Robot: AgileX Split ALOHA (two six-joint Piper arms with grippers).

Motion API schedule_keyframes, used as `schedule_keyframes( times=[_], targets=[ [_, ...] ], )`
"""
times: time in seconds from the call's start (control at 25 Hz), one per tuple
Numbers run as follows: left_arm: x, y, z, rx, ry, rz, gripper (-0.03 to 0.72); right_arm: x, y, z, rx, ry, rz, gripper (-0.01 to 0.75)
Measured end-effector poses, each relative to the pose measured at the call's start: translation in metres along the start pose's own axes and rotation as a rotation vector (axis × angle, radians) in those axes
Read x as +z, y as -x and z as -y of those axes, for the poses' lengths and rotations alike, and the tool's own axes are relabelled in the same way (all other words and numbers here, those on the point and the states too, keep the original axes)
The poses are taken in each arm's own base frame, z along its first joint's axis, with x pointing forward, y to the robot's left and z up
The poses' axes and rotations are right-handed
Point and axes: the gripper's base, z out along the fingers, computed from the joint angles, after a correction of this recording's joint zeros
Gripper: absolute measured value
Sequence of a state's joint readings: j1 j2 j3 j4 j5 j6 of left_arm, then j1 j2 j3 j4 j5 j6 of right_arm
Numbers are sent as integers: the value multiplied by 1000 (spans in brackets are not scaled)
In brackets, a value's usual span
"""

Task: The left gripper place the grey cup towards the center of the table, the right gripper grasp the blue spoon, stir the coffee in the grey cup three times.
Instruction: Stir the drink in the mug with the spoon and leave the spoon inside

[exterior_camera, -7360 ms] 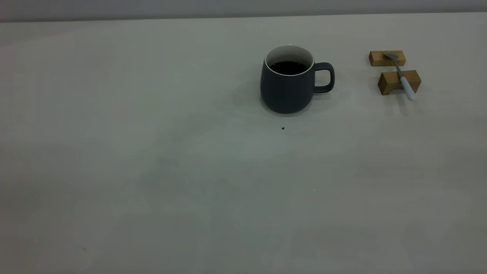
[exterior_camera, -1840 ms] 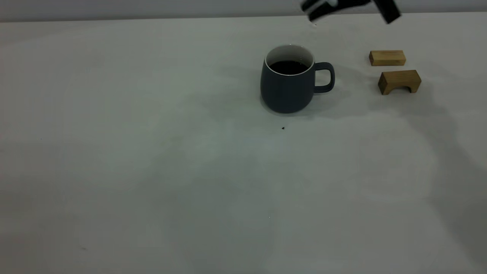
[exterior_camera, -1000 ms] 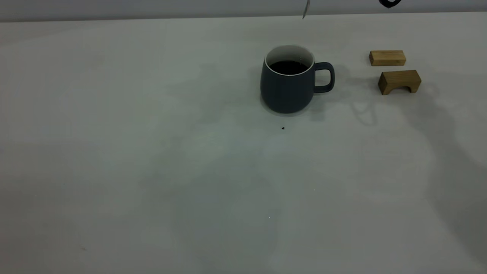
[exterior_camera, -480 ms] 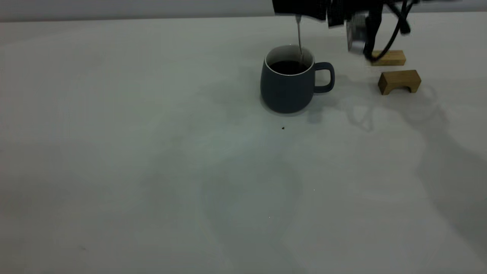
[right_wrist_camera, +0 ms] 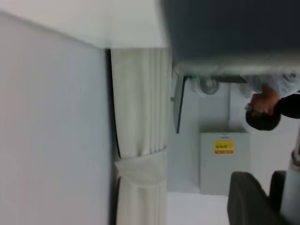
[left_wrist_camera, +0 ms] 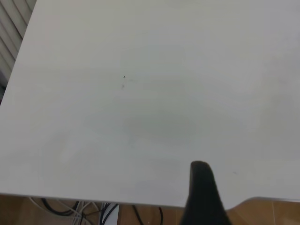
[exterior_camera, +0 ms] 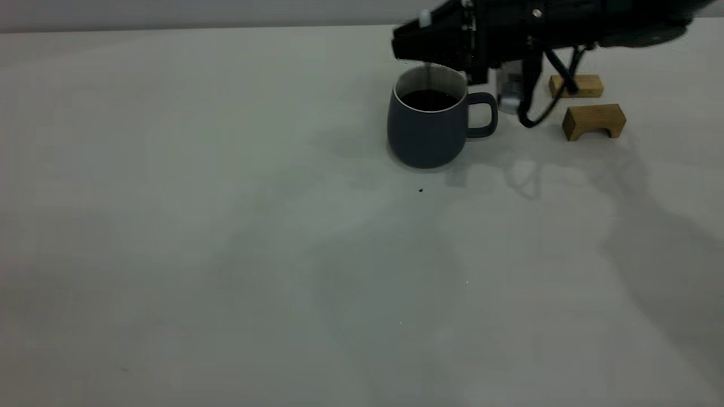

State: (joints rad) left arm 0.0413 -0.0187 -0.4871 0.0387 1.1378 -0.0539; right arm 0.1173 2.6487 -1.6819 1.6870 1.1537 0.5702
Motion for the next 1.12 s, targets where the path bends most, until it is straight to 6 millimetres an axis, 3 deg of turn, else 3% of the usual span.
schedule_keyframes(
  times=[0.16,0.32,0.56,0.76,1.12],
  targets=[
    [0,0,0,0,0,1,585,8,-8,-13,-46,25,-34,106],
    [0,0,0,0,0,1,585,5,-4,-18,-47,48,-14,106],
    [0,0,0,0,0,1,585,-20,11,-25,-56,47,36,106],
    [0,0,0,0,0,1,585,-27,15,-23,-42,-4,65,106],
    [0,0,0,0,0,1,585,8,-2,-11,-36,-15,-2,106]
  ],
)
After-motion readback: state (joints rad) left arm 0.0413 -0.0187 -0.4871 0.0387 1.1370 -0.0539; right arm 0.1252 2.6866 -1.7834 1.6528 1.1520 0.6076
